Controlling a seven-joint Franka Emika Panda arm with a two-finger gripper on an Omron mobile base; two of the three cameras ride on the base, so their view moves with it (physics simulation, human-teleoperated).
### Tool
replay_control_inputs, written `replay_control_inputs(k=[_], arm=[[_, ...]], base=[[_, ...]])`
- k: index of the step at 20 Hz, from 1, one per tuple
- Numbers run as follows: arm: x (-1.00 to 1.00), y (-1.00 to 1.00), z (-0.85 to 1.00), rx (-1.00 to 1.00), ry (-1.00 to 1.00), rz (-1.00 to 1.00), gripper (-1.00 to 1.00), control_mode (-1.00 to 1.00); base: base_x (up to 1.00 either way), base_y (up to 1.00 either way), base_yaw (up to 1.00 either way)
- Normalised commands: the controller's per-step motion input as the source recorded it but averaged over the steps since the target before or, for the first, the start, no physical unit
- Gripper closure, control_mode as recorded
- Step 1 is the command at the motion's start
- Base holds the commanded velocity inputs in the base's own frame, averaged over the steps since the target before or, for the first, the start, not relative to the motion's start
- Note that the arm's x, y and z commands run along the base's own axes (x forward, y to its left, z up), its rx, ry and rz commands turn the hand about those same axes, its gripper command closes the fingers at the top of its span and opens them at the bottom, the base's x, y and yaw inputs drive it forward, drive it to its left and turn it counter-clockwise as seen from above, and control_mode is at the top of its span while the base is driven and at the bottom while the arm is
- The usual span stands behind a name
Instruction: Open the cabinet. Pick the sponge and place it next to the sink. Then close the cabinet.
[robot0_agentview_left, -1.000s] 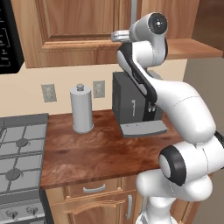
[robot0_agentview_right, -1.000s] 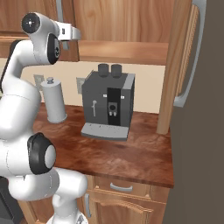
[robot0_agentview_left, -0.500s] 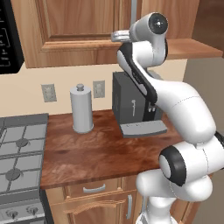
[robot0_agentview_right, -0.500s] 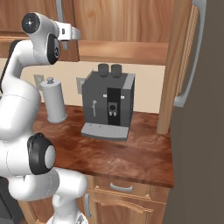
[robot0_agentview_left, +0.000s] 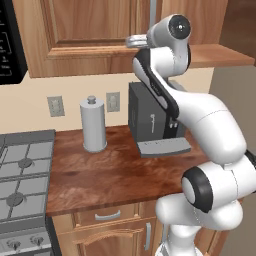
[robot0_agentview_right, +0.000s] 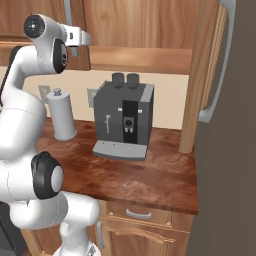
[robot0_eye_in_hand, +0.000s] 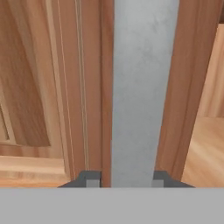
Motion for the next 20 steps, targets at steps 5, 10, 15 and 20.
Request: replay_control_inputs(k=[5,10,15,20], arm=[[-0.09,0.39,0.00,0.00,0.00,0.00,1.00,-1.00],[-0.33,0.26,0.00,0.00,0.00,0.00,1.00,-1.00],[-0.51,0.18,0.00,0.00,0.00,0.00,1.00,-1.00],[-0.63,0.17,0.00,0.00,0.00,0.00,1.00,-1.00]], base=[[0.00,0.00,0.00],[0.00,0.00,0.00],[0.00,0.00,0.00],[0.00,0.00,0.00]])
